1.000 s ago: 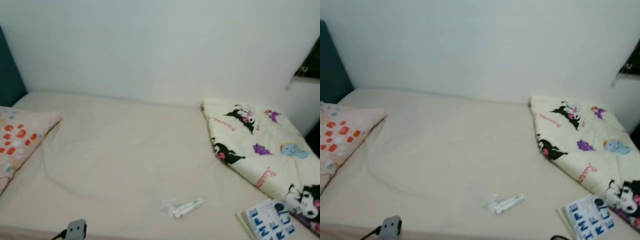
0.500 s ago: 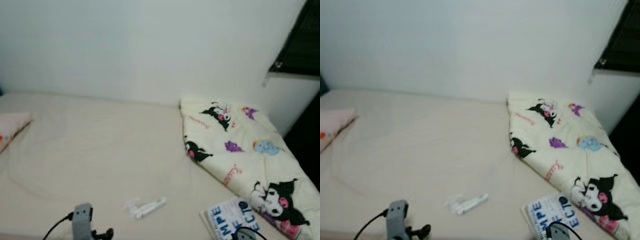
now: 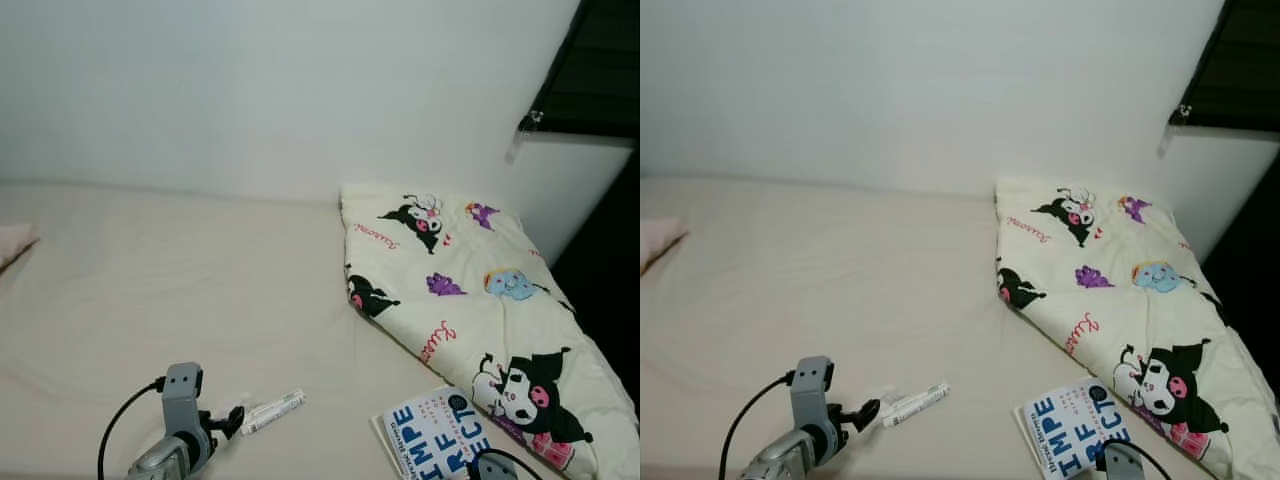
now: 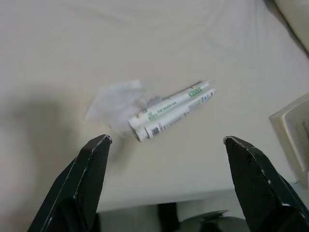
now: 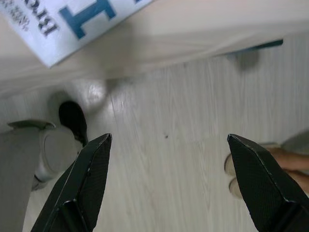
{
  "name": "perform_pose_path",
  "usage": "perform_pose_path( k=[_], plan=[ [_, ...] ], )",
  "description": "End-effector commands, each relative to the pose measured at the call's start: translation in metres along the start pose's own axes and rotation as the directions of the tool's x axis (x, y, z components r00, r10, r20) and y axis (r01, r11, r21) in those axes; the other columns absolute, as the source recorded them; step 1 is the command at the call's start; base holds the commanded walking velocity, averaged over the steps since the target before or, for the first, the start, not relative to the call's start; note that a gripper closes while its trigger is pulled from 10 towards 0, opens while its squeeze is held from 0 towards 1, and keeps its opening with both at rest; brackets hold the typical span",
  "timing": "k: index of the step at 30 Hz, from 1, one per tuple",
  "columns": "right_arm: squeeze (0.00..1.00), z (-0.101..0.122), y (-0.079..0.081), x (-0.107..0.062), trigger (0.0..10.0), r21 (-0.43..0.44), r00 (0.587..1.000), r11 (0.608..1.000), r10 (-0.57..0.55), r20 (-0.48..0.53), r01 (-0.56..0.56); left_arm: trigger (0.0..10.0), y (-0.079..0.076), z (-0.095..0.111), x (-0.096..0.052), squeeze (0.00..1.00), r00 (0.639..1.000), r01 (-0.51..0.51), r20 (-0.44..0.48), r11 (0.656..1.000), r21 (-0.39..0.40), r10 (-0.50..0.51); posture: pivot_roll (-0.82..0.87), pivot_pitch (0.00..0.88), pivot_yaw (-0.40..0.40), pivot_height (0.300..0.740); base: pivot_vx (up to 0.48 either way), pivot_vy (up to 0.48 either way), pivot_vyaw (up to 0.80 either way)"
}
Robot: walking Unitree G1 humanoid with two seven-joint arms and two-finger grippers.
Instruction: Clean up the room
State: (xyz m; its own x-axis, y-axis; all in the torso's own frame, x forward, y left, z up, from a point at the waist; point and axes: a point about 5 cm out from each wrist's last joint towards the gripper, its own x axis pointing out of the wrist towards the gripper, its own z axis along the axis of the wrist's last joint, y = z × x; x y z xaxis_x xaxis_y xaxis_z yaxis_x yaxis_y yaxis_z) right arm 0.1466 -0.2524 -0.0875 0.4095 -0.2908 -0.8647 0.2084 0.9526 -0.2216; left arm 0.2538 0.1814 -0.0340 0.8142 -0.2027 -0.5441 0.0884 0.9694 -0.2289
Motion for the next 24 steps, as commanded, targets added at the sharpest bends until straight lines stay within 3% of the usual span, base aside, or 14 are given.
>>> perform_pose_path(
  k=[1,4,11,14,24],
  plan=[
    [0.00,-0.003,0.001,0.000,10.0,0.005,1.000,1.000,-0.005,-0.021,0.005,10.0,-0.007,0.006,0.003,0.00,1.000,0.023,0.019,0.998,0.061,-0.024,-0.01,0.000,-0.067,0.725,0.000,0.000,0.00],
    [0.00,-0.007,0.002,0.000,10.0,0.000,0.999,1.000,-0.006,-0.033,0.006,10.0,-0.016,0.011,0.007,0.00,0.999,0.041,0.028,0.983,0.179,-0.046,-0.01,0.000,-0.069,0.710,0.000,0.000,0.00],
    [0.00,-0.010,0.003,-0.001,10.0,-0.008,0.999,1.000,-0.003,-0.042,0.003,10.0,-0.028,0.012,0.011,0.00,0.999,0.019,0.039,0.956,0.293,-0.032,-0.01,0.000,-0.070,0.690,0.000,0.000,0.00],
    [0.00,-0.012,0.002,-0.001,10.0,-0.014,0.999,1.000,-0.005,-0.049,0.004,10.0,-0.040,0.016,0.014,0.00,0.997,0.010,0.073,0.923,0.385,-0.041,-0.01,0.000,-0.072,0.675,0.000,0.000,0.00],
    [0.00,-0.015,0.000,-0.001,10.0,-0.020,0.998,1.000,-0.009,-0.057,0.008,10.0,-0.073,0.022,0.021,0.00,0.978,0.144,0.076,0.890,0.433,-0.195,-0.02,0.000,-0.072,0.635,0.000,0.000,0.00]
  ],
)
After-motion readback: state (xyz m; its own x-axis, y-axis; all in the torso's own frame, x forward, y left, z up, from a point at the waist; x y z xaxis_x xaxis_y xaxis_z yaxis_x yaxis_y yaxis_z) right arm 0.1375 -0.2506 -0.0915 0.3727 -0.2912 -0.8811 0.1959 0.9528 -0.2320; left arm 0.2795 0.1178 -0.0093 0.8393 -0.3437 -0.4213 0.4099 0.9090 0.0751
